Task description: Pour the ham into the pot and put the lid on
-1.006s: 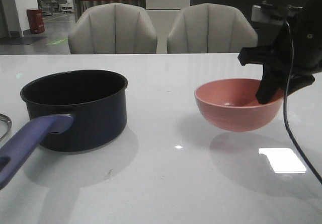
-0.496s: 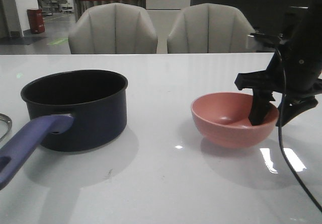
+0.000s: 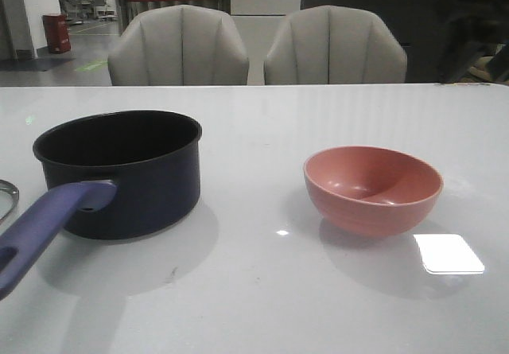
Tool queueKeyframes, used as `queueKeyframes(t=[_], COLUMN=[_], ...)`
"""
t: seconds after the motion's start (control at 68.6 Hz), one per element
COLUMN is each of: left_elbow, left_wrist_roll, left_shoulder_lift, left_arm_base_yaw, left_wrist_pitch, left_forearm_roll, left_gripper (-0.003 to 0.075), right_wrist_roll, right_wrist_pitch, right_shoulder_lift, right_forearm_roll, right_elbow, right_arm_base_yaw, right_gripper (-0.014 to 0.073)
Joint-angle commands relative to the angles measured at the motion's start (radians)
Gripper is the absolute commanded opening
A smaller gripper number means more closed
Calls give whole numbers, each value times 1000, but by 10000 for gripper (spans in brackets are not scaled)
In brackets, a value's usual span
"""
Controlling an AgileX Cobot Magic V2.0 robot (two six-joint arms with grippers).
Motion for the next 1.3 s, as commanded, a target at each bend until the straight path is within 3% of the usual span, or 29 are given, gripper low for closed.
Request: queueKeyframes(t=[0.0, 0.292, 0.598, 0.787, 0.846, 1.006, 1.283], left_elbow=[-26, -26, -26, -26, -26, -26, -31], left_wrist_roll=[-11, -11, -11, -11, -11, -11, -11], left_shoulder_lift=[21, 21, 21, 21, 21, 21, 33], left_arm_base_yaw=[-6, -6, -8, -8, -8, -8, -8], left_wrist_pitch=[-83, -83, -83, -83, -83, -83, -63], left_forearm_roll=[-6, -6, -11, -15, -15, -15, -6], left_gripper=[606, 606, 606, 606, 606, 606, 606], right_wrist_roll=[-14, -14, -14, -14, -14, -14, -12], right_wrist_pitch=[-123, -260, -273, -281, -279, -279, -279], right_shoulder_lift=[-152, -546, -962, -1074, -1075, -1075, -1075], right_forearm_roll=[-7, -7, -7, -7, -7, -7, -7], right_elbow=[65, 334, 542, 599, 602, 608, 608], right_arm_base_yaw=[1, 1, 1, 1, 1, 1, 1], right_gripper=[472, 472, 472, 466, 430, 120, 153])
